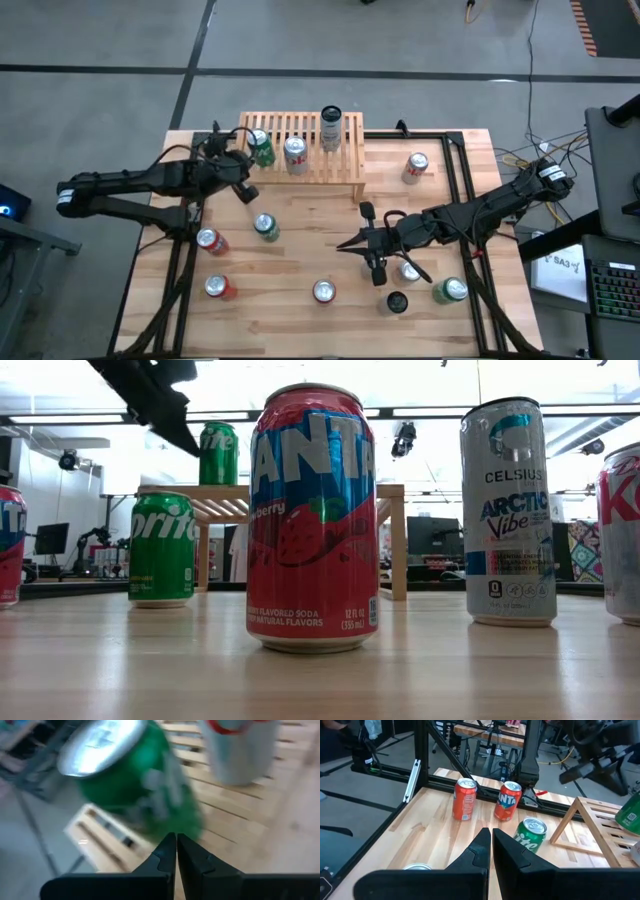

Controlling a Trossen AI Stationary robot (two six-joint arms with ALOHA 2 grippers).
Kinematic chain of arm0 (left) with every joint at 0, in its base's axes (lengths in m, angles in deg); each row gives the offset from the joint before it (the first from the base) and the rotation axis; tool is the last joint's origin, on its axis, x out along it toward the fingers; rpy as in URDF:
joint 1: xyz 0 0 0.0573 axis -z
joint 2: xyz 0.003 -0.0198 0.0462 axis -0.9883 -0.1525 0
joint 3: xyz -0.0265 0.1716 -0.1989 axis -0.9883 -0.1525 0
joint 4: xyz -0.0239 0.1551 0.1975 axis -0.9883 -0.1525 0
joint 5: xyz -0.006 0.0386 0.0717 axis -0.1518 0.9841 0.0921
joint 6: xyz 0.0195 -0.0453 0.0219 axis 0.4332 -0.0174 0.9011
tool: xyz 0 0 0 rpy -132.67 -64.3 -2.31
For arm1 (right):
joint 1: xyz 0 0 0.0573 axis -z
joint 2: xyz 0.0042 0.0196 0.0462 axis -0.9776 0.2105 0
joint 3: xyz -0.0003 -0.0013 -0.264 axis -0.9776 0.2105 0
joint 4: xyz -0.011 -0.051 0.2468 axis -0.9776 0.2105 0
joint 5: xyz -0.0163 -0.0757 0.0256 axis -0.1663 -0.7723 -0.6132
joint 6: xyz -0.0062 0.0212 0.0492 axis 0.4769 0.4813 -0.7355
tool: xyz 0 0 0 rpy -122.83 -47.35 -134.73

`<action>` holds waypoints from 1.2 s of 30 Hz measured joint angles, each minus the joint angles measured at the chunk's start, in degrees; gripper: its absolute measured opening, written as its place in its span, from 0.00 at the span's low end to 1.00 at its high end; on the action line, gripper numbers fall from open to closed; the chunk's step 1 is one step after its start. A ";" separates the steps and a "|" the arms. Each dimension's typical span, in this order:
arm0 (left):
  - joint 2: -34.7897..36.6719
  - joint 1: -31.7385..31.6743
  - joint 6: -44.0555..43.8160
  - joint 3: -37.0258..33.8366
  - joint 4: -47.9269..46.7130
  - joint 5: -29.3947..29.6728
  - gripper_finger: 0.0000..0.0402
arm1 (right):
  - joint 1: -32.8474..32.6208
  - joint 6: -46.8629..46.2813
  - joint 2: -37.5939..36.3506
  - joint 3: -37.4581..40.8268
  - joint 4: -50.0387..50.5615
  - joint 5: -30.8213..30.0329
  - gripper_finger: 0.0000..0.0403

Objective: Place canned beverage on shelf
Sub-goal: Put the left green soda can on the shelf

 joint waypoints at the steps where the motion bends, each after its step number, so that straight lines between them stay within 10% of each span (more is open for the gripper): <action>1: 0.00 -0.06 0.26 0.00 0.47 1.73 0.00 | 0.00 0.20 0.00 0.00 0.00 0.00 0.02; 19: -3.21 -3.03 3.78 0.00 8.44 3.19 0.00 | 0.11 -0.07 0.00 0.02 1.48 0.00 0.02; 28: -3.05 -2.53 -2.28 0.00 8.06 -13.44 0.00 | 0.11 -0.08 0.00 0.02 1.55 0.00 0.02; 36: -3.54 -2.62 -1.38 -1.53 15.12 -9.60 0.00 | 0.11 -0.06 0.00 0.02 1.60 0.00 0.02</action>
